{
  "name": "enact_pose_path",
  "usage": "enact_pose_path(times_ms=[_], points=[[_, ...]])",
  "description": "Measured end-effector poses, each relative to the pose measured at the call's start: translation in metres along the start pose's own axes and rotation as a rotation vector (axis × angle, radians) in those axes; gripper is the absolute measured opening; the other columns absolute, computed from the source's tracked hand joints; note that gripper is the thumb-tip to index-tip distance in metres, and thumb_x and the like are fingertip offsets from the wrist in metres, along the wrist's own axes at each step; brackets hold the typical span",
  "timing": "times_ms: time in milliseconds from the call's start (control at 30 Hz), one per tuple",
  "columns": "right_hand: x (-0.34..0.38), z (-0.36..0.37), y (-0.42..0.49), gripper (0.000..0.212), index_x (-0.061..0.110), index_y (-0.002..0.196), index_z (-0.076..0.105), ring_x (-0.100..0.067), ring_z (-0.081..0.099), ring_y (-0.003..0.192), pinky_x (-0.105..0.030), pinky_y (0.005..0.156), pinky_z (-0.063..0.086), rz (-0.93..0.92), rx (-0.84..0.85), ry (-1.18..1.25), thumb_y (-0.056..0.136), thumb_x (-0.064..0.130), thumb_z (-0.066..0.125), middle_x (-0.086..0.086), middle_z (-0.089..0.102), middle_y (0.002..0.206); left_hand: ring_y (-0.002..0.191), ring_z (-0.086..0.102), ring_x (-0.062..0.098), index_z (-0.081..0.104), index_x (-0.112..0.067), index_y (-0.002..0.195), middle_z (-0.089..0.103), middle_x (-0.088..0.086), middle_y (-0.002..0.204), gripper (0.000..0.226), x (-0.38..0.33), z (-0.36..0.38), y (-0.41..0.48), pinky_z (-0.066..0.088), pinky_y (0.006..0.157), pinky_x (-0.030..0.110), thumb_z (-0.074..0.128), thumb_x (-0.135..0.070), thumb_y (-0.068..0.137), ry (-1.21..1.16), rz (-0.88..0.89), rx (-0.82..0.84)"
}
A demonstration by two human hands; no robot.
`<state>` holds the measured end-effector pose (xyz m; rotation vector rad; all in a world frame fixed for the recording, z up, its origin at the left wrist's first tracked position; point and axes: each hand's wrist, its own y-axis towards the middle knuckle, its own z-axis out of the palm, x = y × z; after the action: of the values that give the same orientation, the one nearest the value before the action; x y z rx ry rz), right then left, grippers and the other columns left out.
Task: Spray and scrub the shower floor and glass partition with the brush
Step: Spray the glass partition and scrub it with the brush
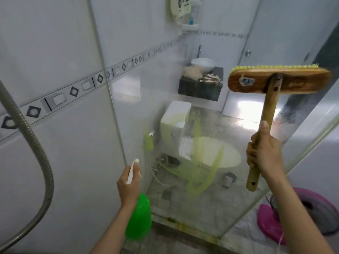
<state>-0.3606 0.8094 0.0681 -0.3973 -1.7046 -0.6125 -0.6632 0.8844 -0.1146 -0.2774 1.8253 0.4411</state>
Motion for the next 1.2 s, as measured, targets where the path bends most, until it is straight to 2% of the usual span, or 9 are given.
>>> enact_pose_path(times_ms=[133,267,367,433,567,700,967,1033,1200], points=[[0.003,0.003,-0.002,0.054,0.02,0.061,0.033,-0.013,0.027,0.036,-0.024,0.04,0.027,0.016,-0.007,0.011,0.093,0.063,0.031,0.001,0.028,0.047,0.065,0.066,0.017,0.069,-0.016,0.078,0.066,-0.001,0.063,0.044,0.01,0.014,-0.011,0.048,0.061,0.034,0.052,-0.054,0.093,-0.02,0.005,0.102],[0.007,0.002,-0.006,0.054,0.021,0.061,0.033,-0.014,0.027,0.037,-0.025,0.04,0.028,0.036,-0.019,0.004,0.092,0.065,0.032,0.001,0.029,0.048,0.067,0.062,-0.005,0.073,-0.019,0.086,0.068,-0.008,0.07,0.027,-0.003,0.027,-0.036,0.043,0.061,0.012,0.058,-0.036,0.098,-0.077,0.08,0.198],[0.009,-0.001,-0.007,0.054,0.021,0.061,0.034,-0.015,0.029,0.039,-0.026,0.04,0.03,0.035,-0.022,-0.017,0.089,0.067,0.033,-0.001,0.03,0.05,0.067,0.061,-0.007,0.064,-0.03,0.076,0.067,-0.009,0.069,0.027,-0.008,0.039,-0.051,0.047,0.065,0.022,0.055,-0.041,0.099,-0.107,0.073,0.281],[0.009,-0.002,-0.008,0.055,0.02,0.061,0.035,-0.015,0.029,0.039,-0.026,0.04,0.031,0.029,-0.023,-0.037,0.088,0.068,0.033,-0.002,0.03,0.05,0.064,0.063,0.001,0.063,-0.025,0.071,0.065,-0.006,0.064,0.039,-0.01,0.048,-0.059,0.051,0.065,0.033,0.054,-0.053,0.097,-0.069,0.073,0.319],[0.009,-0.005,-0.007,0.055,0.02,0.06,0.036,-0.014,0.032,0.038,-0.025,0.039,0.033,0.013,-0.039,-0.063,0.09,0.065,0.034,-0.001,0.033,0.049,0.076,0.068,0.019,0.071,-0.018,0.085,0.072,0.0,0.075,0.038,-0.018,0.064,-0.079,0.052,0.067,0.037,0.055,-0.05,0.097,-0.047,0.119,0.35],[0.007,-0.006,-0.006,0.056,0.019,0.058,0.035,-0.014,0.033,0.037,-0.025,0.04,0.034,0.007,-0.044,-0.087,0.092,0.064,0.033,-0.002,0.033,0.049,0.062,0.059,0.014,0.056,-0.022,0.068,0.061,0.002,0.063,0.042,-0.025,0.065,-0.092,0.043,0.057,0.031,0.05,-0.051,0.097,-0.037,0.101,0.456],[0.003,-0.003,-0.004,0.056,0.016,0.062,0.036,-0.013,0.03,0.037,-0.024,0.04,0.031,0.001,-0.038,-0.045,0.093,0.063,0.033,-0.004,0.031,0.051,0.051,0.056,0.012,0.056,-0.023,0.066,0.055,-0.004,0.053,0.049,-0.023,0.067,-0.11,0.043,0.05,0.033,0.048,-0.062,0.095,0.022,0.16,0.486],[0.002,-0.003,-0.004,0.056,0.015,0.063,0.037,-0.013,0.031,0.037,-0.024,0.04,0.031,-0.003,-0.032,-0.043,0.093,0.062,0.033,-0.005,0.032,0.051,0.053,0.055,0.01,0.056,-0.026,0.067,0.055,-0.005,0.054,0.045,-0.024,0.063,-0.11,0.039,0.049,0.027,0.046,-0.061,0.093,-0.01,0.141,0.488],[0.0,-0.003,-0.002,0.056,0.016,0.06,0.035,-0.013,0.031,0.037,-0.025,0.04,0.032,-0.02,-0.025,-0.053,0.094,0.061,0.033,-0.005,0.033,0.05,0.066,0.06,-0.006,0.064,-0.037,0.074,0.062,-0.016,0.067,0.027,-0.019,0.056,-0.093,0.052,0.068,0.034,0.053,-0.044,0.099,-0.034,0.049,0.388]])
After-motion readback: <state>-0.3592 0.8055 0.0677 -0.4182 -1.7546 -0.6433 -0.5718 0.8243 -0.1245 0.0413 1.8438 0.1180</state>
